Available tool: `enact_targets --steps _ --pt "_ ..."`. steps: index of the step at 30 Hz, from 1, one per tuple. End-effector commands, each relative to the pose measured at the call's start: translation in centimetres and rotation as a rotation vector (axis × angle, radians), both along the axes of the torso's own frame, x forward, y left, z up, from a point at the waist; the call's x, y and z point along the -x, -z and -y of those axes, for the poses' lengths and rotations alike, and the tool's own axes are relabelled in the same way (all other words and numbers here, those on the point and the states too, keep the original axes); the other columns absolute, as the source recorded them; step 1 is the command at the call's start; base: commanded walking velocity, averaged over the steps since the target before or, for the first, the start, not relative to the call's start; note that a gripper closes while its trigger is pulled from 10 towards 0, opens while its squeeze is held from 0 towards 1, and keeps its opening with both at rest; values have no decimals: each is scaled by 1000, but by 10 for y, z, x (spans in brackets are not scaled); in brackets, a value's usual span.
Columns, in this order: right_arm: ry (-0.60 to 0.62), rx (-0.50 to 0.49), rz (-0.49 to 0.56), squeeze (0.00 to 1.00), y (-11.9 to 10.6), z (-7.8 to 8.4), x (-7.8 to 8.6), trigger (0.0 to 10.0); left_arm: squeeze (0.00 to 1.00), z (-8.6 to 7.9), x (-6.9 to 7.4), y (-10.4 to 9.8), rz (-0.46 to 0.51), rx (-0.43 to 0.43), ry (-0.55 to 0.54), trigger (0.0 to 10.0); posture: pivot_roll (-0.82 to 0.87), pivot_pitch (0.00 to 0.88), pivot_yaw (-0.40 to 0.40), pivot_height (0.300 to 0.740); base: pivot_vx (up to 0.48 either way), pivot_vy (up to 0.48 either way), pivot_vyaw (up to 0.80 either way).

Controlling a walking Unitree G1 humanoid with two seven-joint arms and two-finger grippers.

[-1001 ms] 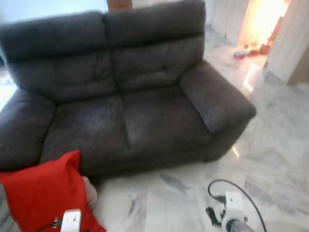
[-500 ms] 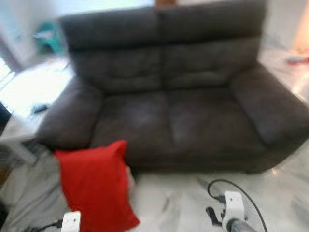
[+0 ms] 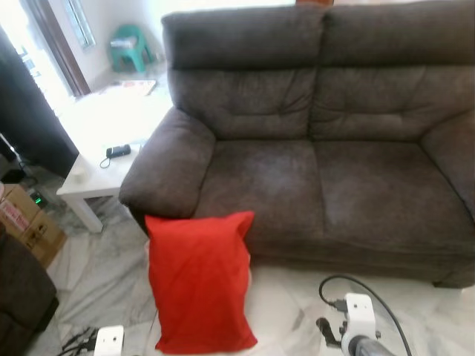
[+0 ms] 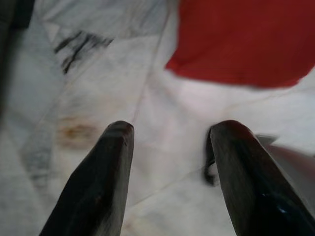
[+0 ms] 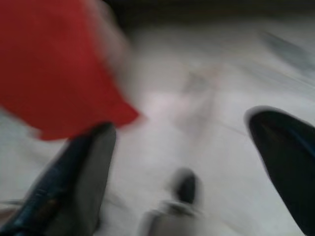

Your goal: Move the pillow to the sofa from floor

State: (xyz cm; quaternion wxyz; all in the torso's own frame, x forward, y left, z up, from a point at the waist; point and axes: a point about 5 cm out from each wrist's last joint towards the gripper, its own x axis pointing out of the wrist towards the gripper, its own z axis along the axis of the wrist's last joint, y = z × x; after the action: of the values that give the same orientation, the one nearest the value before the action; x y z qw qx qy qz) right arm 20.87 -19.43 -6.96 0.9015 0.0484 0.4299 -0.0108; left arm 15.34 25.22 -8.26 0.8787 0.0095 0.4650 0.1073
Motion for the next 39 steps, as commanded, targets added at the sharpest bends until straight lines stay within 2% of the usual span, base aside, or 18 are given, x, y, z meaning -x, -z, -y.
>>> enact_targets --steps 1,21,25,39 --pt "12 17 -10 0 1 8 3 10000 0 2 -3 -1 3 1 10 10000 -39 0 53 740 0 0 0" --pt "24 4 -2 0 1 8 4 10000 0 3 -3 -1 16 10 10 10000 -36 0 49 740 0 0 0" --pt "-5 24 4 0 0 8 2 10000 0 2 -4 -1 13 -8 30 10000 -35 0 47 740 0 0 0" --pt "-5 25 3 0 0 8 2 10000 0 2 -4 -1 12 -9 29 10000 -35 0 45 740 0 -349 568"
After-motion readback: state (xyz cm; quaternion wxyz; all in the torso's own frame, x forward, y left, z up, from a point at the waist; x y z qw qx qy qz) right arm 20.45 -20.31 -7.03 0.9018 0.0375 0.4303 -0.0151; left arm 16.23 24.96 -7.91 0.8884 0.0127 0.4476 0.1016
